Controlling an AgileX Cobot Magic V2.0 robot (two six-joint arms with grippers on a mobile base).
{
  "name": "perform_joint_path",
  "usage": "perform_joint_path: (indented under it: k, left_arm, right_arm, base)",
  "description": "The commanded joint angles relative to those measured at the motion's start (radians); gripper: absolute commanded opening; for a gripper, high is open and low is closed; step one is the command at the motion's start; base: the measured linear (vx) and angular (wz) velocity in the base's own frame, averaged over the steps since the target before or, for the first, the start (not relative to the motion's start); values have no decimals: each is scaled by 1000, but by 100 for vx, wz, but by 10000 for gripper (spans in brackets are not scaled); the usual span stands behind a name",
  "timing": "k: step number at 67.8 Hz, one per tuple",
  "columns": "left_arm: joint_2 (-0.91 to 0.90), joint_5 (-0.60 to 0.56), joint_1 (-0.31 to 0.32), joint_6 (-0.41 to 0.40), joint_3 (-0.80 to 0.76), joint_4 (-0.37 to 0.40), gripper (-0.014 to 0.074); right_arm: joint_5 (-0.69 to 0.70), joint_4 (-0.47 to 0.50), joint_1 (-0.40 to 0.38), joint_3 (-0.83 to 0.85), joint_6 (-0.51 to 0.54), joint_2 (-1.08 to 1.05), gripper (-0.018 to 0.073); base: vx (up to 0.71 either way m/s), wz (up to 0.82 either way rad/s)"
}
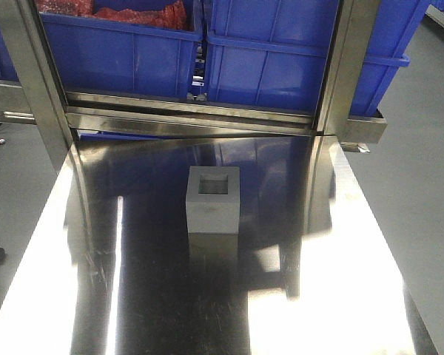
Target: Sort gray base to blue bin
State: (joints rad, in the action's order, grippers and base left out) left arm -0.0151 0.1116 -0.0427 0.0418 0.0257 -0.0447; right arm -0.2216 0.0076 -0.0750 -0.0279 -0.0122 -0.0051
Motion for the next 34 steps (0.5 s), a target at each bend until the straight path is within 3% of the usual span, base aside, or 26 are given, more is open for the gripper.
perform_joint_path:
  k: [1, 34]
  left_arm:
    - [-10, -74, -2, -3, -20, 1, -6]
    - [-10, -74, -2, -3, -20, 1, -6]
  right_arm:
    - [75, -8, -5, -2, 12, 18, -5]
    - [75, -8, -5, -2, 12, 18, -5]
  base:
    - [0, 0]
    - [0, 0]
